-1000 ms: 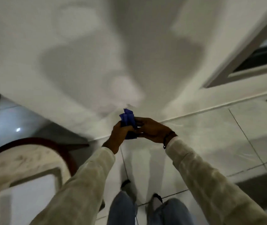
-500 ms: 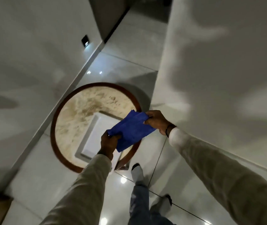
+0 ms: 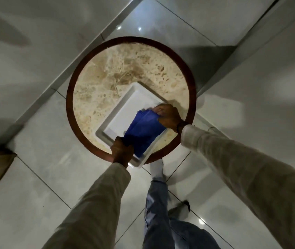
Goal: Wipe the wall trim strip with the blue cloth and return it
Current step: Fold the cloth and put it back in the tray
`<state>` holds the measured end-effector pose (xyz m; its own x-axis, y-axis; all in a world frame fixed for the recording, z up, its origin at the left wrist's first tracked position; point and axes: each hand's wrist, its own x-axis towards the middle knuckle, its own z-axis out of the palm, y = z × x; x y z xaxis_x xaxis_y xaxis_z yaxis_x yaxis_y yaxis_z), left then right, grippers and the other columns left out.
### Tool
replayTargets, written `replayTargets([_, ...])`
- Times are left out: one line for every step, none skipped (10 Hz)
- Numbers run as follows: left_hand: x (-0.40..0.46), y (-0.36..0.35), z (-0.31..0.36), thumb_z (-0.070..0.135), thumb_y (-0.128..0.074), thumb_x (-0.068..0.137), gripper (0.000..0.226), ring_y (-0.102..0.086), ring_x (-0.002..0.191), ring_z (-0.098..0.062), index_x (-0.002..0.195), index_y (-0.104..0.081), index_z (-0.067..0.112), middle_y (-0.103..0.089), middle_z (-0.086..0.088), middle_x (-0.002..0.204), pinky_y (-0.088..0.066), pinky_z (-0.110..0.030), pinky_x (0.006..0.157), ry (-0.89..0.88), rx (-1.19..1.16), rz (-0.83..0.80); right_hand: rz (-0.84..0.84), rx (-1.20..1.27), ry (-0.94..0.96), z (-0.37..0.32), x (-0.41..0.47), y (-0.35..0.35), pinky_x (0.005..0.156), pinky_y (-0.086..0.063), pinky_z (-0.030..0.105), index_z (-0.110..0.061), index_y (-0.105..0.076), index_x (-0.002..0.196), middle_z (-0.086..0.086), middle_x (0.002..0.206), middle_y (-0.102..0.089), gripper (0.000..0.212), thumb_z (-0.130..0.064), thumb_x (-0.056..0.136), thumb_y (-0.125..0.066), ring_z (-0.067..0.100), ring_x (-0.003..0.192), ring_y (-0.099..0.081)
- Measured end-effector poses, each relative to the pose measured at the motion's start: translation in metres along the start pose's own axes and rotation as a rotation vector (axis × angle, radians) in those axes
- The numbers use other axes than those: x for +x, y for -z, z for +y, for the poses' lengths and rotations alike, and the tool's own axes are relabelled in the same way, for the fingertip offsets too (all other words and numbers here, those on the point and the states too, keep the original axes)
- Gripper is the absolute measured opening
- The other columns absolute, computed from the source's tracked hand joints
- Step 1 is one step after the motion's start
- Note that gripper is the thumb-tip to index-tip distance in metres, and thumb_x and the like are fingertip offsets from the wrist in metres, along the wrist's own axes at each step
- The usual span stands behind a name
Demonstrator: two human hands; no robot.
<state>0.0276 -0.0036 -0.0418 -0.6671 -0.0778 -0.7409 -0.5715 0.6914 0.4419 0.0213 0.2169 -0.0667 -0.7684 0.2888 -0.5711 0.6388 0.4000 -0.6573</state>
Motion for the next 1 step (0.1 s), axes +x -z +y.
replayTargets([-0.0158,0.0002,0.0075,0.01,-0.058,0.1,0.031,-0.07,0.112,-0.046,0.128,-0.056,-0.004,-0.067,-0.028,0.126,-0.062,-0.053,0.096,-0.102,0.227,0.186,0.18,0.063,-0.023,0.0037,-0.0143,0.0243,0.092,-0.056,0.021,0.0,-0.073,0.117,0.013,0.124,-0.074,0.032,0.001,0.085,-0.069,0.026,0.116,-0.07])
